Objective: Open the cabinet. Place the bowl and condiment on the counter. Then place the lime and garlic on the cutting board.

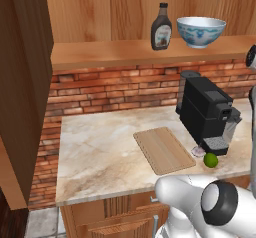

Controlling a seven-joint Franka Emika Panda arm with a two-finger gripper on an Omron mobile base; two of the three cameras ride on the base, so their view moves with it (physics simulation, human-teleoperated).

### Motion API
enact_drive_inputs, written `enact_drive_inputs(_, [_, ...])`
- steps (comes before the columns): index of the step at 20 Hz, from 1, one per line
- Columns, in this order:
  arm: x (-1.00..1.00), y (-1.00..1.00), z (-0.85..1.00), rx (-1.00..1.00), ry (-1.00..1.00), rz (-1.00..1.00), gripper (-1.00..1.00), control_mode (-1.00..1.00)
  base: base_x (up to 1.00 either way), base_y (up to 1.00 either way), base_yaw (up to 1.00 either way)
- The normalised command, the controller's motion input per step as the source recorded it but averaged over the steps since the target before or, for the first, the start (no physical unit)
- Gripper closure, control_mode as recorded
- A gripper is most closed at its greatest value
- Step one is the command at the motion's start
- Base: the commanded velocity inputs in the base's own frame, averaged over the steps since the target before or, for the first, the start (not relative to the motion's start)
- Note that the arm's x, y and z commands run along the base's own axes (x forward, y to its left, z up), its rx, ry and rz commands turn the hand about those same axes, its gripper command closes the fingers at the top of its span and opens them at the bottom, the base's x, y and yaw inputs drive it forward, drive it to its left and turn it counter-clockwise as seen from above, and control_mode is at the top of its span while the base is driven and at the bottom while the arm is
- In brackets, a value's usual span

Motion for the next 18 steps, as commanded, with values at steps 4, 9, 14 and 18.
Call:
enact_drive_inputs(4, [0.00, 0.66, 0.08, 0.00, -0.18, -0.03, -1.00, -1.00, 0.00, 0.00, 0.00])
enact_drive_inputs(9, [0.00, 0.62, 0.01, 0.00, -0.20, -0.02, -1.00, -1.00, 0.00, 0.00, 0.00])
enact_drive_inputs(14, [0.00, 0.54, 0.05, 0.00, -0.24, 0.00, -1.00, -1.00, 0.00, 0.00, 0.00])
enact_drive_inputs(18, [0.00, 0.50, 0.10, 0.00, -0.25, 0.00, -1.00, -1.00, 0.00, 0.00, 0.00])
